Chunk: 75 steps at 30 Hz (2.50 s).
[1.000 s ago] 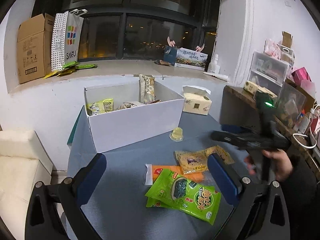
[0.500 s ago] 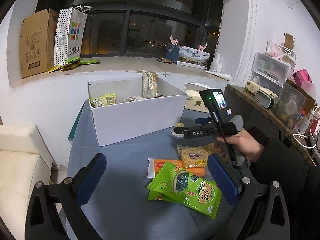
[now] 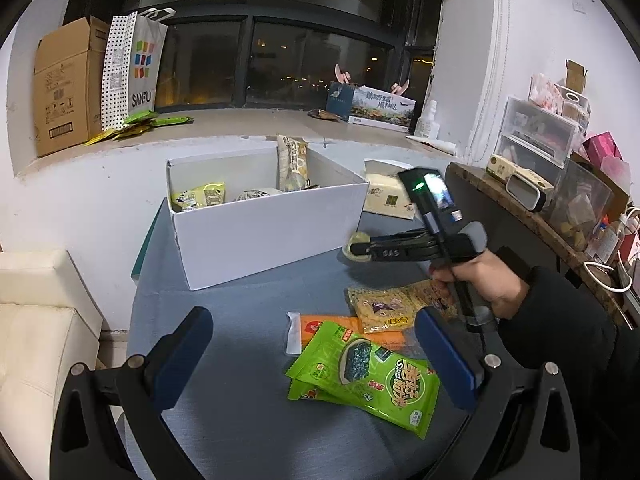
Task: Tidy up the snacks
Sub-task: 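Grasp the second jelly cup with the right tool while the left tool grasps the yellow cartoon-print bag, then carry the jelly cup and cartoon-print bag into the white box and release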
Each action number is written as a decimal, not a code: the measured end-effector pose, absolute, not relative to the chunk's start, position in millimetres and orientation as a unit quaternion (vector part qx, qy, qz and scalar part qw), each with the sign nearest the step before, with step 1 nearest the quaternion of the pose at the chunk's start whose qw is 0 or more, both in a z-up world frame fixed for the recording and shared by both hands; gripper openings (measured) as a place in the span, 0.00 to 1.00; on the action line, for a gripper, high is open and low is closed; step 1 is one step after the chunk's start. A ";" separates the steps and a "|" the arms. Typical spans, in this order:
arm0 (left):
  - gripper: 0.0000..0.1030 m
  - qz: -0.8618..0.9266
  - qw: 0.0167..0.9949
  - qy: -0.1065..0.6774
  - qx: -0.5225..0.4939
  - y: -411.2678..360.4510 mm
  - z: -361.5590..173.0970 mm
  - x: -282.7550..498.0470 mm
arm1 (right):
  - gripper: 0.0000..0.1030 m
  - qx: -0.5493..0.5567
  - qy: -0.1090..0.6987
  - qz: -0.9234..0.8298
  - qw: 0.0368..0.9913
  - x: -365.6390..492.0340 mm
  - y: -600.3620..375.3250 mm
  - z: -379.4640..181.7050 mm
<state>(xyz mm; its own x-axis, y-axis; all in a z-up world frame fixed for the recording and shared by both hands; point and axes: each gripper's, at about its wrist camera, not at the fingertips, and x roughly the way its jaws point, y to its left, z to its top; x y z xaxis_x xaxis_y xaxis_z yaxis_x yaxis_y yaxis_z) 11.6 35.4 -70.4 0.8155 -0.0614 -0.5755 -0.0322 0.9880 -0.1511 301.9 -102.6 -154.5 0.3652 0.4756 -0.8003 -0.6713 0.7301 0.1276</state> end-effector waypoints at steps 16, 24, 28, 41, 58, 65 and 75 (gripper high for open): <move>1.00 -0.100 0.897 0.426 -0.058 -28.0 -113.0 112.8 | 0.34 0.010 0.306 0.402 0.863 185.1 -218.9 -43.9; 0.97 -0.059 0.853 0.517 -0.029 -63.9 -162.9 183.6 | 0.34 0.038 0.282 0.364 0.887 167.3 -260.2 -31.4; 0.74 -0.067 0.851 0.520 -0.036 -66.2 -176.5 192.2 | 0.34 0.055 0.285 0.354 0.889 163.8 -275.6 -34.4; 0.74 -0.068 0.938 0.337 -0.046 -11.1 -77.0 93.9 | 0.34 0.041 0.297 0.378 0.876 164.8 -252.5 -45.7; 0.74 0.026 0.968 0.220 -0.118 131.6 -7.3 144.9 | 0.34 -0.009 0.287 0.442 0.850 252.8 -113.0 16.3; 0.74 0.048 0.953 0.265 -0.135 162.9 -30.1 211.2 | 0.34 -0.049 0.343 0.398 0.850 327.7 -42.8 0.3; 1.00 0.061 0.940 0.309 -0.131 160.1 -53.2 243.4 | 1.00 -0.031 0.398 0.346 0.849 374.5 -22.7 -25.9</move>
<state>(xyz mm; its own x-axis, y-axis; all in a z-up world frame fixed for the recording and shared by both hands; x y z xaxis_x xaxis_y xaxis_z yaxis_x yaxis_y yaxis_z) 243.4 160.1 -53.2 0.8011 0.0336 -0.5976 -0.1962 0.9580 -0.2092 374.5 -22.7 -25.9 0.4438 0.5619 -0.6981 -0.6117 0.7593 0.2223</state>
